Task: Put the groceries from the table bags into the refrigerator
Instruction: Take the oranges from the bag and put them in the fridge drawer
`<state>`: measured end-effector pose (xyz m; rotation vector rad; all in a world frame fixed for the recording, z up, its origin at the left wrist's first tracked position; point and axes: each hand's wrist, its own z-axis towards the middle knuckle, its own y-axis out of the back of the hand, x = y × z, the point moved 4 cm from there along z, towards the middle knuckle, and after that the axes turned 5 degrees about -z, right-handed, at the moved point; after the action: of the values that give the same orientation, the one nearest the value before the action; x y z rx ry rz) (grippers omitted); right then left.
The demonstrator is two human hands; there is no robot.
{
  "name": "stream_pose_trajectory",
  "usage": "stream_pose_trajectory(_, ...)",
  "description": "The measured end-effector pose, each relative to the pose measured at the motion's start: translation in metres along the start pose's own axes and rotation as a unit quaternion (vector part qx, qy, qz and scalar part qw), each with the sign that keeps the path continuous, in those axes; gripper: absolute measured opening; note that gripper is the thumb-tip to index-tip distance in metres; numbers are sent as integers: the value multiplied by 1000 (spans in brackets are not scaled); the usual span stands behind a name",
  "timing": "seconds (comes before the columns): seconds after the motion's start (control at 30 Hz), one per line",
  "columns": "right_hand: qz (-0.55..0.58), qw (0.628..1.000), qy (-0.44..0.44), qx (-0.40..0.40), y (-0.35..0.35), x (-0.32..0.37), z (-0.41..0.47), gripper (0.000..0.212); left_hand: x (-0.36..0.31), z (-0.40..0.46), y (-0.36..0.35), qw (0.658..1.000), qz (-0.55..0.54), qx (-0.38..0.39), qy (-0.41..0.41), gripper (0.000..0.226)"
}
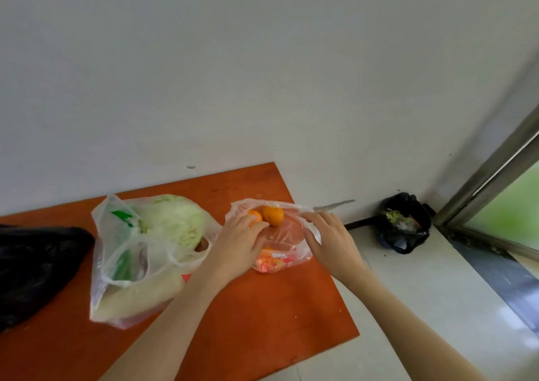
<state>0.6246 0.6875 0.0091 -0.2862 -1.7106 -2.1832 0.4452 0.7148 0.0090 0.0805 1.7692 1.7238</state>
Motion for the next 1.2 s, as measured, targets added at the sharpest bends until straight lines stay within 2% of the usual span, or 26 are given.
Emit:
stream_pose_trajectory(0.1, 1, 1000, -15, 20, -22, -14, 28, 31, 17, 33, -18, 1000, 5, 15, -18, 35)
stream_pose_trajectory(0.2, -4, 999, -13, 49, -49, -25, 59, 28, 36, 59, -36, 999, 22, 30, -22, 32)
stream_pose_trajectory(0.3, -30, 993, 39, 108, -81, -29, 87, 24, 55, 82, -51, 997, 43, 62, -29, 30)
stream_pose_trajectory(0.37, -20, 988, 65, 137, -100, -33, 101, 29, 67, 96, -56, 995, 62, 77, -23, 29)
stream_pose_trajectory(0.47, -6, 983, 81, 162, -125, -41, 118, 33, 86, 114, -67, 990, 100, 101, -8, 36)
stream_pose_trajectory(0.53, -21, 977, 81, 198, -139, -47, 132, 38, 98, 121, -76, 985, 105, 139, 12, 50)
stream_pose_trajectory(0.63, -56, 959, 95, 260, -157, -59, 148, 57, 116, 127, -85, 975, 124, 178, 42, 70)
stream_pose_trajectory(0.73, -56, 942, 114, 310, -170, -65, 158, 71, 131, 129, -91, 969, 135, 195, 63, 79)
stream_pose_trajectory(0.8, -52, 932, 122, 337, -179, -67, 162, 77, 133, 131, -93, 972, 124, 185, 70, 78)
stream_pose_trajectory(0.87, -53, 926, 129, 352, -190, -70, 162, 80, 130, 134, -95, 977, 129, 161, 55, 67)
stream_pose_trajectory(0.93, -50, 922, 135, 360, -196, -71, 163, 82, 121, 137, -99, 984, 134, 121, 0, 50)
stream_pose_trajectory(1.0, -46, 923, 142, 355, -198, -71, 164, 82, 116, 138, -102, 986, 124, 99, -47, 41)
stream_pose_trajectory(1.2, -19, 929, 131, 345, -193, -74, 163, 81, 133, 141, -108, 971, 123, 198, 59, 72)
